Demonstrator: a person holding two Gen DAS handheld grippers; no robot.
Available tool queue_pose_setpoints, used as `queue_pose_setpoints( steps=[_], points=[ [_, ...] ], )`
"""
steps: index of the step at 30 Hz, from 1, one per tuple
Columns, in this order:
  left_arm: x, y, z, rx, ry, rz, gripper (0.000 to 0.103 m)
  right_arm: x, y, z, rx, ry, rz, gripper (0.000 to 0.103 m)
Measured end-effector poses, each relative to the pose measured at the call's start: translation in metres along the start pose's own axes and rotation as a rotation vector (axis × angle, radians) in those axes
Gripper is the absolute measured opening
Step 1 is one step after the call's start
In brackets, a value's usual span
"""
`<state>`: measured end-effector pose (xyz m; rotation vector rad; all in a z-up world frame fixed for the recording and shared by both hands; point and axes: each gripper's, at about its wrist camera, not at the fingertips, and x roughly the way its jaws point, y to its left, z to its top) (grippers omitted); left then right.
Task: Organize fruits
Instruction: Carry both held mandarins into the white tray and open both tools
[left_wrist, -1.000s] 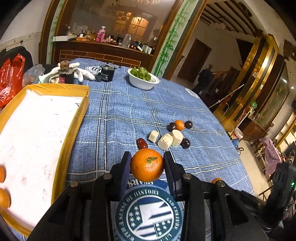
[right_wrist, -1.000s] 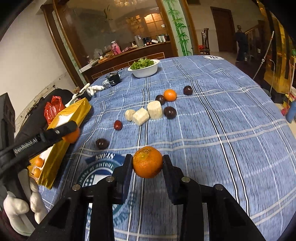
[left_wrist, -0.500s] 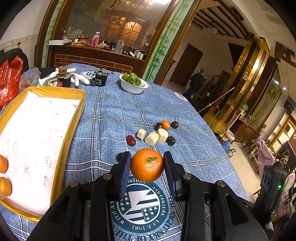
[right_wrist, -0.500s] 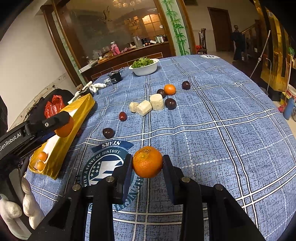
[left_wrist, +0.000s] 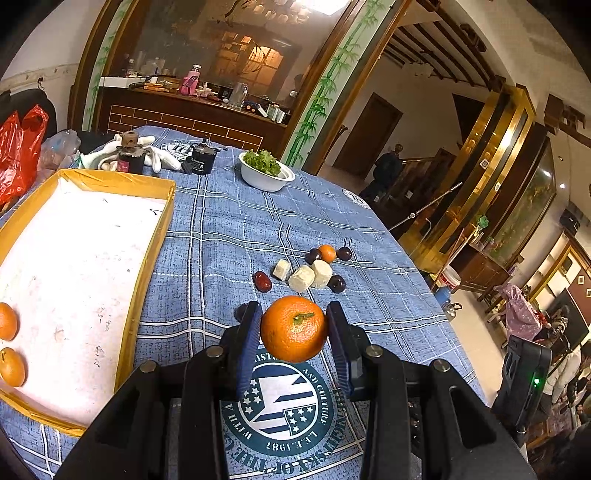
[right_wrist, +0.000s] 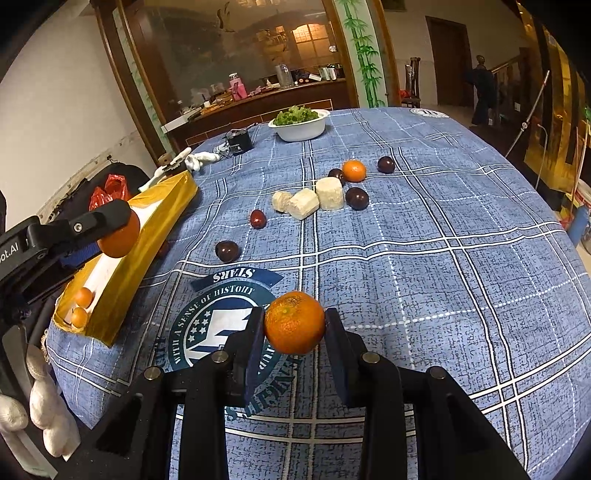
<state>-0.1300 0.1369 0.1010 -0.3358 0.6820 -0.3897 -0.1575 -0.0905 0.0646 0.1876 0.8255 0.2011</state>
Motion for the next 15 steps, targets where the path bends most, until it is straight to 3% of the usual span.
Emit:
queue_pose_setpoints(
  steps=[15],
  points=[
    [-0.0089, -0.0021, -0.0048, -0.001, -0.004, -0.024, 0.035, 0.0011, 0.0036, -0.0025, -0.004, 0.006, 0.013, 0.035]
  ],
)
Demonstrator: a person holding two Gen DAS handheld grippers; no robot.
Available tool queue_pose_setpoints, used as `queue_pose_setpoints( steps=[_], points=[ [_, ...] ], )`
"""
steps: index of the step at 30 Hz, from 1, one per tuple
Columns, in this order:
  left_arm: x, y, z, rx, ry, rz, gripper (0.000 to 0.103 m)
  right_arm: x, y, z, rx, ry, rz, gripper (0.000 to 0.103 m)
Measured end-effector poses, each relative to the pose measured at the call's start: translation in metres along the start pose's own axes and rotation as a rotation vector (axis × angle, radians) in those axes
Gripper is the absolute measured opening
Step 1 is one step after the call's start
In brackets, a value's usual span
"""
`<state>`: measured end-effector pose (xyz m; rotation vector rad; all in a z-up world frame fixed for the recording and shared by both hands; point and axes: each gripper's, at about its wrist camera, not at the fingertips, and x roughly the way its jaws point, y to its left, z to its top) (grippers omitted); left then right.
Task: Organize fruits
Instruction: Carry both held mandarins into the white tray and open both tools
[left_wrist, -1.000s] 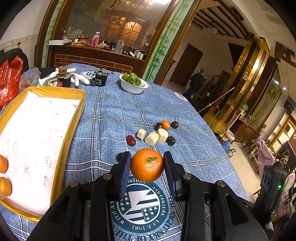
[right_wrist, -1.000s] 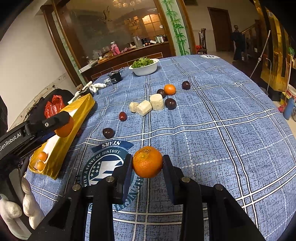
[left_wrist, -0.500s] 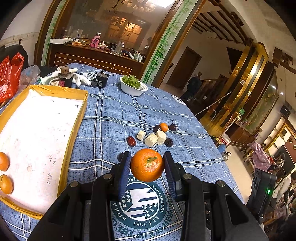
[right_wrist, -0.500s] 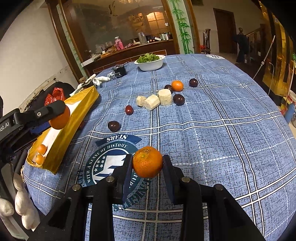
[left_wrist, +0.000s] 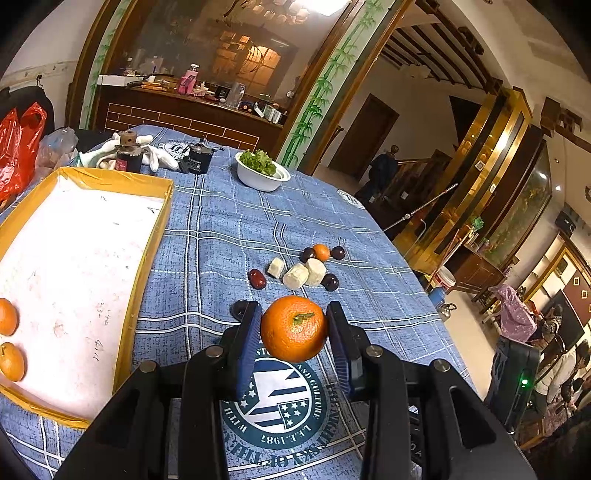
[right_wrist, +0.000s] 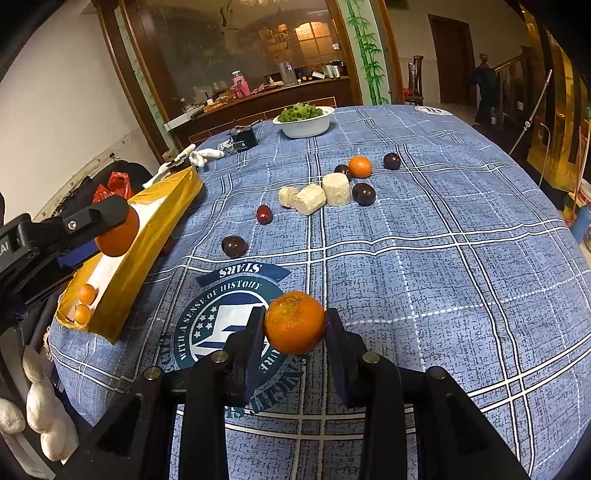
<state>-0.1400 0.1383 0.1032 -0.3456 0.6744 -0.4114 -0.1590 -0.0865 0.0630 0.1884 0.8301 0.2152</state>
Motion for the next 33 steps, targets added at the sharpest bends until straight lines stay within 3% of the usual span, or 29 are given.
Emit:
queue_pose_setpoints(
  steps=[22, 33],
  points=[
    [-0.016, 0.014, 0.006, -0.045, -0.039, -0.022, 0.035, 0.006, 0.01, -0.001, -0.016, 0.014, -0.002, 0.035],
    [-0.035, 0.057, 0.017, -0.103, -0.094, 0.006, 0.035, 0.012, 0.036, 0.015, -0.075, 0.026, 0.015, 0.035]
  ],
)
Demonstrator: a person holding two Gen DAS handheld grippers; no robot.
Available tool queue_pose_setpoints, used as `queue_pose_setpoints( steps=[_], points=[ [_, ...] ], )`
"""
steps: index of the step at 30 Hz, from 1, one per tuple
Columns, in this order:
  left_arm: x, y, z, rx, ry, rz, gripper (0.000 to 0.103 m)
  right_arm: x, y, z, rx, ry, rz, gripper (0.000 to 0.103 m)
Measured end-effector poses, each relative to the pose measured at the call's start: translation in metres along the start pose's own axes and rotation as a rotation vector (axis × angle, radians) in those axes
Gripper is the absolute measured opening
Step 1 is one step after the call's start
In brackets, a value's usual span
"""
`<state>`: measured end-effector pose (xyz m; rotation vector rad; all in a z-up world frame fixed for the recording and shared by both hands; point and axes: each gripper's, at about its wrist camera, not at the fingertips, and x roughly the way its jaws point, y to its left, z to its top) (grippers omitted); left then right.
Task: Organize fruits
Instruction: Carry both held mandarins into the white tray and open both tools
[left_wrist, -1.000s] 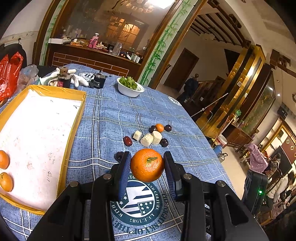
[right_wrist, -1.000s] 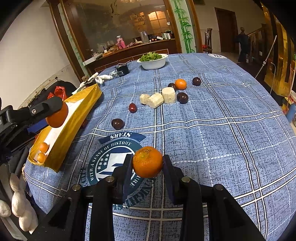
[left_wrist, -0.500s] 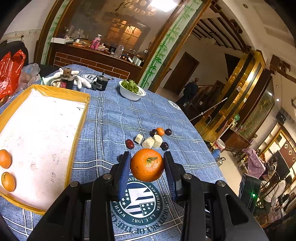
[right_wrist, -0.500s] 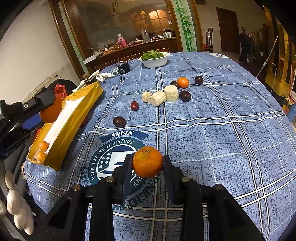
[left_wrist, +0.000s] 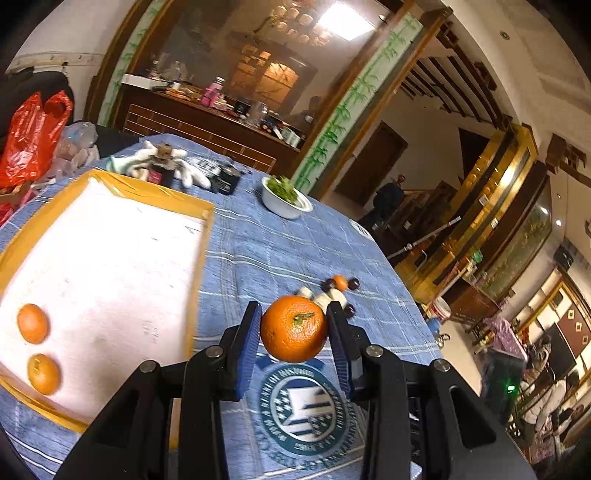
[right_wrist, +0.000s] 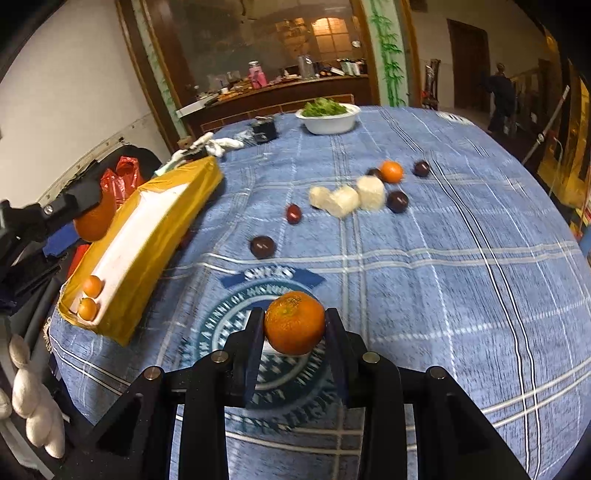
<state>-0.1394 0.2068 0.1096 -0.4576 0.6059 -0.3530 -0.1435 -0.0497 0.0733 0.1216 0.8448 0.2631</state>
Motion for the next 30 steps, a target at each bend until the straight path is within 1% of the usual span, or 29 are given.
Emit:
queue_pose_setpoints(
  steps=[4, 9, 14, 18, 22, 26, 30],
  points=[
    [-0.006, 0.031, 0.01, -0.037, -0.032, 0.049, 0.035, 0.002, 0.031, 0.017, -0.07, -0.008, 0.027, 0.036],
    [-0.015, 0.078, 0.022, -0.108, -0.067, 0.119, 0.035, 0.012, 0.08, 0.036, -0.165, -0.005, 0.091, 0.036],
    [-0.022, 0.124, 0.035, -0.175, -0.09, 0.179, 0.035, 0.03, 0.139, 0.051, -0.263, 0.011, 0.18, 0.036],
    [-0.029, 0.153, 0.047, -0.215, -0.113, 0.236, 0.035, 0.046, 0.176, 0.06, -0.321, 0.034, 0.25, 0.036],
    [-0.029, 0.169, 0.052, -0.213, -0.105, 0.287, 0.035, 0.062, 0.202, 0.066, -0.364, 0.048, 0.3, 0.036],
    [-0.014, 0.183, 0.052, -0.235, -0.049, 0.297, 0.035, 0.085, 0.217, 0.064, -0.393, 0.083, 0.306, 0.036],
    [-0.002, 0.186, 0.048, -0.217, -0.014, 0.298, 0.035, 0.104, 0.221, 0.056, -0.398, 0.116, 0.286, 0.036]
  ],
)
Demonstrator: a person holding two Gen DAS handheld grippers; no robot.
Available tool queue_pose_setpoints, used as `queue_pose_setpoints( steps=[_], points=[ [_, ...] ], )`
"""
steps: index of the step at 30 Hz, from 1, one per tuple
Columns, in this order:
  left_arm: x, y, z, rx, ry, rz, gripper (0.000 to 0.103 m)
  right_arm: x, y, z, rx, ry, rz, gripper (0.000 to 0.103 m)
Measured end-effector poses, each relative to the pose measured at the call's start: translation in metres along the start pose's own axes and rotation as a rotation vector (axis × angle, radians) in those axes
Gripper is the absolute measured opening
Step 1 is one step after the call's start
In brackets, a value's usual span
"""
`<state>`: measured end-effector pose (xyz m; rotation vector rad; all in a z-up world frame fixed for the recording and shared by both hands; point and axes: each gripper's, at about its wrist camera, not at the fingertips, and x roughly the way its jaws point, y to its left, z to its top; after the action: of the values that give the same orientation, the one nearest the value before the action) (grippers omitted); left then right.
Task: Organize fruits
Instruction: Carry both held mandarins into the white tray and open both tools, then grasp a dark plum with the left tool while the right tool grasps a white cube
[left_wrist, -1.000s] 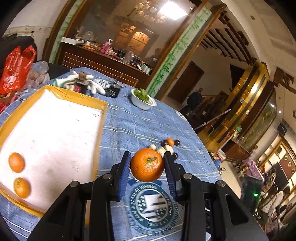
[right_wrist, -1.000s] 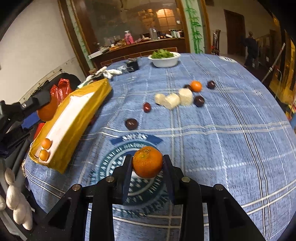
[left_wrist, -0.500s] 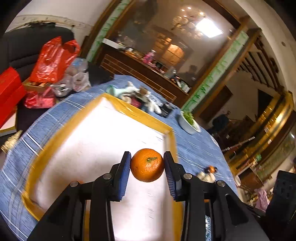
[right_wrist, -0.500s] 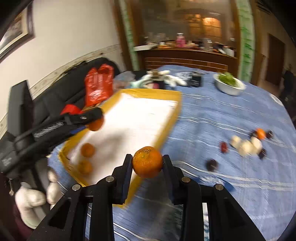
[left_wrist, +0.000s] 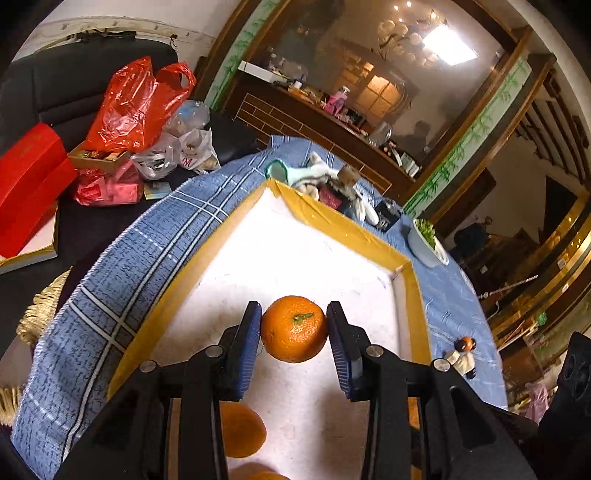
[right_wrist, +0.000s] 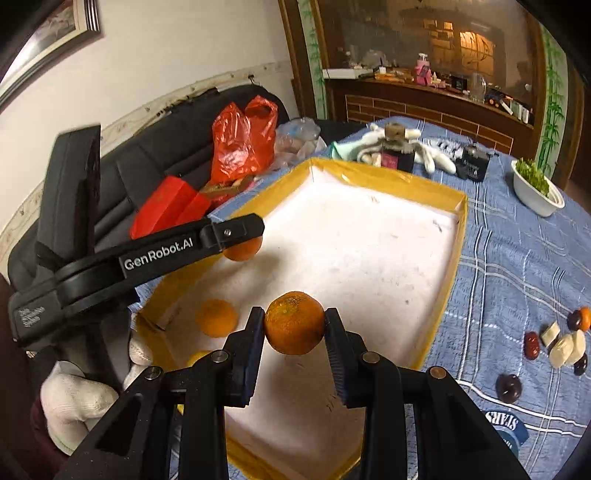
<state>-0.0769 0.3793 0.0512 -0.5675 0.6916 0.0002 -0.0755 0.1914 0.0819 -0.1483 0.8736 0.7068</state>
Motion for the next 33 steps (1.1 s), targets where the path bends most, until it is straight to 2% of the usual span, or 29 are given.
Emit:
queue_pose_setpoints(
  steps=[7, 8, 9, 12, 16, 24, 33],
  points=[
    [0.008, 0.002, -0.003, -0.015, 0.031, 0.032, 0.036, 0.02, -0.006, -0.015, 0.015, 0.039, -0.015, 0.038],
    [0.006, 0.003, -0.003, -0.02, 0.028, 0.036, 0.039, 0.021, -0.006, -0.017, 0.014, 0.039, -0.017, 0.038],
    [0.001, 0.003, -0.003, -0.029, 0.018, 0.036, 0.047, 0.021, -0.006, -0.018, 0.012, 0.041, -0.019, 0.038],
    [-0.012, 0.0, -0.001, -0.042, -0.019, 0.044, 0.055, 0.016, -0.006, -0.02, 0.01, 0.031, -0.011, 0.038],
    [-0.026, -0.012, 0.0, -0.03, -0.045, 0.035, 0.057, -0.003, -0.005, -0.023, 0.01, -0.013, -0.006, 0.05],
    [-0.048, -0.054, -0.011, 0.037, -0.059, -0.016, 0.063, -0.056, -0.011, -0.036, 0.049, -0.106, -0.023, 0.054],
    [-0.062, -0.1, -0.031, 0.122, -0.045, -0.046, 0.066, -0.104, -0.052, -0.066, 0.184, -0.162, -0.053, 0.057]
  ],
)
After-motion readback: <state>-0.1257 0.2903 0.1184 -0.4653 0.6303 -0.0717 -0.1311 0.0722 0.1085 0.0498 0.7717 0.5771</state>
